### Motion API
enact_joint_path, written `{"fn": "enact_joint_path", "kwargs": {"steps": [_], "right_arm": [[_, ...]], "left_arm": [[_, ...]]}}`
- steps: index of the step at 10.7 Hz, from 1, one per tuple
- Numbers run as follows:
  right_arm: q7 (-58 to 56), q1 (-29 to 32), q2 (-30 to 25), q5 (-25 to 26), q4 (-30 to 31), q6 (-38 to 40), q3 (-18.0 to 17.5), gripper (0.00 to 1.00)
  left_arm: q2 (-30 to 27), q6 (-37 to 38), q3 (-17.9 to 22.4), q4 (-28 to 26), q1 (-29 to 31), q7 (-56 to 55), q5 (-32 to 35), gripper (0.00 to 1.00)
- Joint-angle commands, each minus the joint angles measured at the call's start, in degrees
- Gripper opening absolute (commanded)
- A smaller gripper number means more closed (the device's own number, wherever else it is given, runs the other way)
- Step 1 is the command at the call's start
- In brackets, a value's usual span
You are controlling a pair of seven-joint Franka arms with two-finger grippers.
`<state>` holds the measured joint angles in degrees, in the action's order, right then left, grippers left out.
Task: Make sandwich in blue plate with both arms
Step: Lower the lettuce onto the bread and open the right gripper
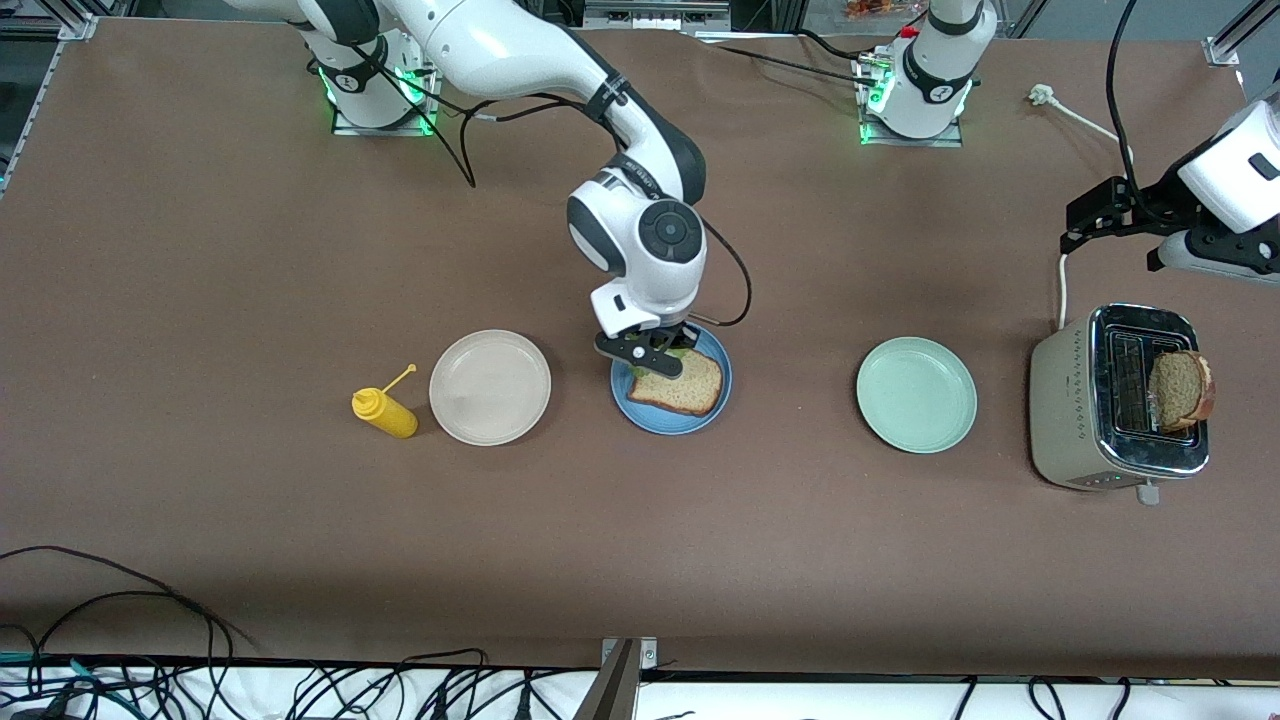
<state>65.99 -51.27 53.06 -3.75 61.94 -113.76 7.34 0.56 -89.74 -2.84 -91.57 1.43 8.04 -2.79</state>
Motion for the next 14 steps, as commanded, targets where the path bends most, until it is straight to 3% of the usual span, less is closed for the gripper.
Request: {"fn": "enact_joint_path", "kwargs": {"steps": [1, 4, 7, 8, 9, 10, 14], "right_arm": [[9.6, -1.1, 5.7, 0.1, -8.6, -2.6, 0.1, 0.0], [11.1, -2.3, 9.2, 0.5, -9.1, -7.1, 0.5, 0.0], [10.3, -2.2, 9.4, 0.7, -9.1, -7.2, 0.7, 0.0], [9.9, -2.2, 9.4, 0.8, -9.1, -7.3, 0.7, 0.33], [8.8, -2.3, 9.4, 1.6, -9.0, -7.5, 1.4, 0.99], [7.5, -2.8, 9.3, 4.0, -9.0, -7.8, 1.8, 1.0], [1.6, -2.6, 8.8, 4.1, -8.8, -6.9, 2.8, 1.0]], "left_arm": [[-0.6, -0.3, -0.2, -0.2, 0.2, -0.5, 0.5, 1.0], [-0.5, -0.3, -0.2, -0.2, 0.2, -0.5, 0.5, 1.0], [-0.6, -0.3, -0.2, -0.3, 0.2, -0.5, 0.5, 1.0], [-0.6, -0.3, -0.2, -0.3, 0.2, -0.5, 0.5, 1.0], [-0.6, -0.3, -0.2, -0.2, 0.2, -0.5, 0.5, 1.0], [-0.6, -0.3, -0.2, -0.2, 0.2, -0.5, 0.5, 1.0], [-0.6, -0.3, -0.2, -0.3, 0.2, -0.5, 0.5, 1.0]]}}
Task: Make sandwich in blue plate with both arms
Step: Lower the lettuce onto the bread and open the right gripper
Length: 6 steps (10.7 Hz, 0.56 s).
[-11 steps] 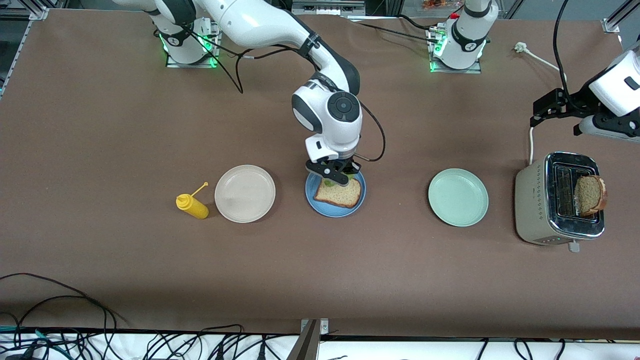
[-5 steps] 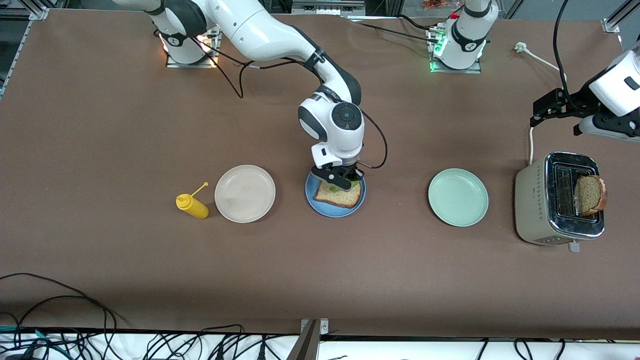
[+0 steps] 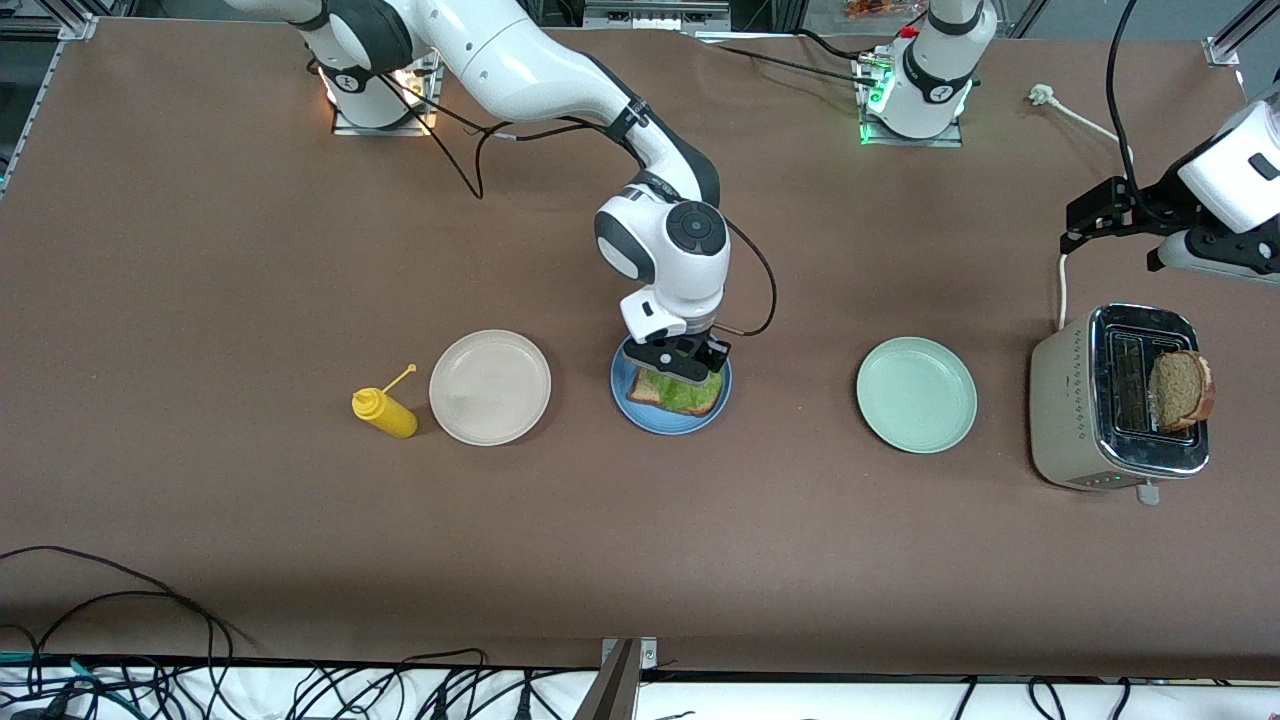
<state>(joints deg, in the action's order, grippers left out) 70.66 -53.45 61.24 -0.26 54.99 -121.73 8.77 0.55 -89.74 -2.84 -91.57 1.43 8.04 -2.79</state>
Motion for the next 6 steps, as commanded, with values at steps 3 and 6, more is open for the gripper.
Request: {"fn": "enact_joint_path", "kwargs": {"steps": [3, 6], "right_arm": [[-14.3, -0.5, -2.8, -5.5, -0.8, 5.3, 5.4, 1.0], [-30.8, 4.2, -11.1, -9.3, 4.5, 11.0, 7.0, 1.0]], "left_arm": [[-0.6, -0.3, -0.2, -0.3, 0.2, -0.5, 0.5, 1.0], [-0.6, -0.3, -0.1, -0.3, 0.3, -0.4, 0.5, 1.0]]}}
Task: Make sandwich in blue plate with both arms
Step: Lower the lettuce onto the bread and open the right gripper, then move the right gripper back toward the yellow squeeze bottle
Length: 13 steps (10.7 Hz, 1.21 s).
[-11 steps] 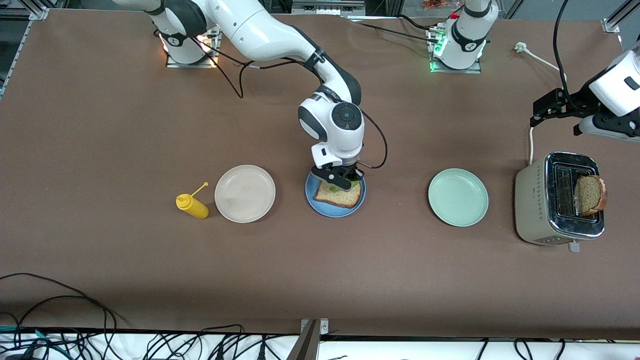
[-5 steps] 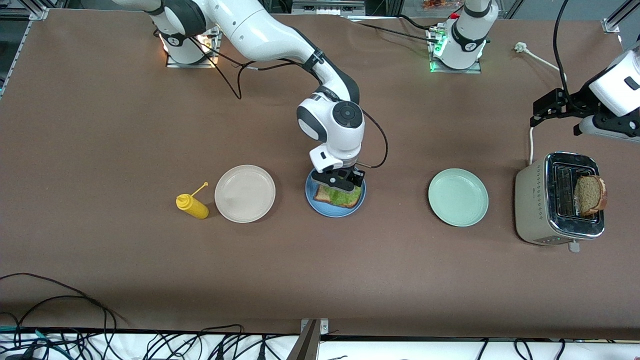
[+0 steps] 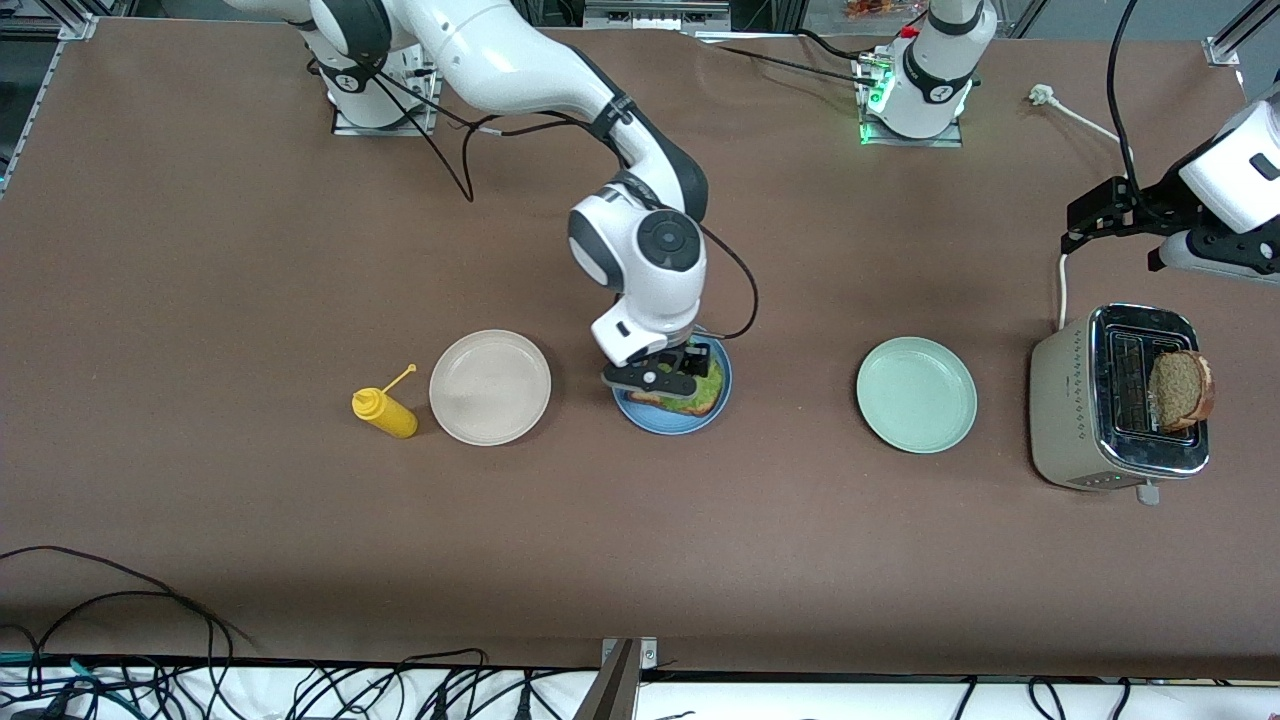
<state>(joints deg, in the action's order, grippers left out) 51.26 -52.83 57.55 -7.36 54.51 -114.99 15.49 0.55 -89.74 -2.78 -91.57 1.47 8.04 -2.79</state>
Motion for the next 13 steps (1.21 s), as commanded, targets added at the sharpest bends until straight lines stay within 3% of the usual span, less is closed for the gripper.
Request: {"fn": "enact_joint_path", "kwargs": {"steps": [1, 5, 9, 13], "right_arm": [[-16.1, 6.1, -10.8, -2.3, 7.9, 5.1, 0.0, 1.0], [-37.1, 19.1, -24.6, -2.3, 21.0, 8.8, -5.5, 1.0], [-54.0, 34.8, -34.1, -2.3, 31.1, 11.2, -14.3, 1.0], [-67.8, 42.7, -41.3, -2.3, 40.2, 11.9, -15.1, 1.0]], "left_arm": [[-0.6, -0.3, -0.2, -0.3, 0.3, -0.5, 0.5, 1.0], [-0.6, -0.3, -0.2, -0.3, 0.3, -0.4, 0.4, 1.0], [-0.6, -0.1, -0.2, -0.3, 0.4, -0.4, 0.5, 1.0], [-0.5, -0.2, -0.2, -0.3, 0.3, -0.4, 0.5, 1.0]]}}
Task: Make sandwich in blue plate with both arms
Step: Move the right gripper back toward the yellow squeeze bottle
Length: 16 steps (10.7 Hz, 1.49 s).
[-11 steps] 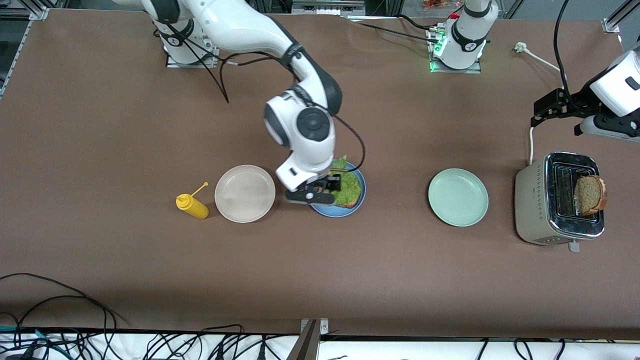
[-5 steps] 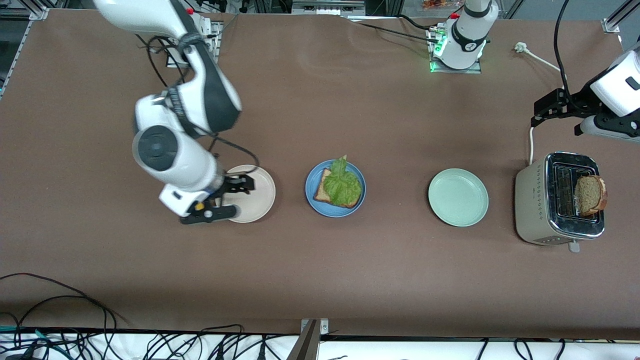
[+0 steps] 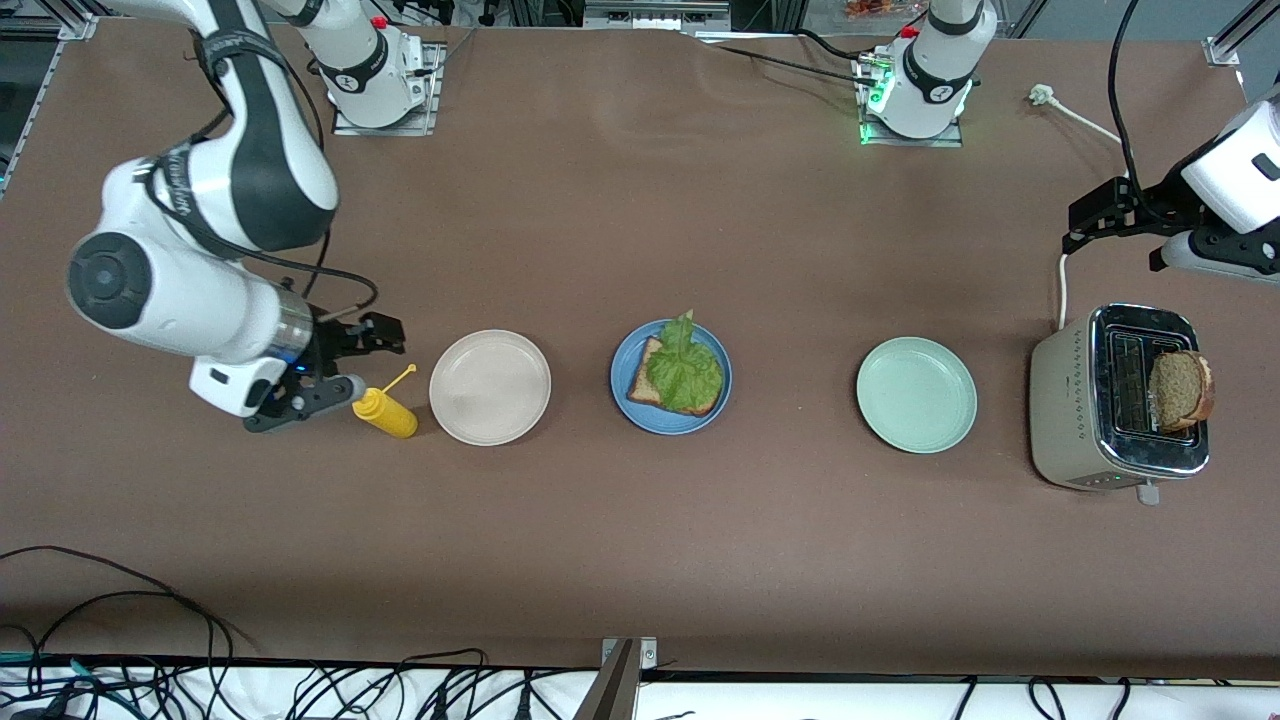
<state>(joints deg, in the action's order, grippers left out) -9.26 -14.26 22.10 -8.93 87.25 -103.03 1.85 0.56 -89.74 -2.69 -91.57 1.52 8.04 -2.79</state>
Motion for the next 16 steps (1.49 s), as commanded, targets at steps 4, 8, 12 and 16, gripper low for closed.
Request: {"fn": "enact_joint_path", "kwargs": {"steps": [4, 8, 12, 16], "right_arm": [[-22.7, 10.3, -6.6, -1.9, 9.3, 0.0, -1.6, 1.0], [-40.0, 15.9, -2.5, -8.7, 9.3, -0.1, -1.5, 1.0], [-63.5, 20.1, 4.2, -18.6, 9.2, 0.2, -1.4, 1.0], [-84.8, 22.7, 11.1, -29.2, 8.5, -0.3, -1.1, 1.0]], "left_arm": [[0.2, -0.3, -0.2, -0.3, 0.5, -0.3, 1.0, 1.0], [0.2, -0.3, -0.3, -0.3, 0.5, 0.0, 1.3, 1.0], [0.4, -0.3, 0.0, -0.3, 0.7, 0.1, 1.3, 1.0], [0.4, -0.3, 0.0, -0.3, 0.6, 0.0, 1.3, 1.0]]}}
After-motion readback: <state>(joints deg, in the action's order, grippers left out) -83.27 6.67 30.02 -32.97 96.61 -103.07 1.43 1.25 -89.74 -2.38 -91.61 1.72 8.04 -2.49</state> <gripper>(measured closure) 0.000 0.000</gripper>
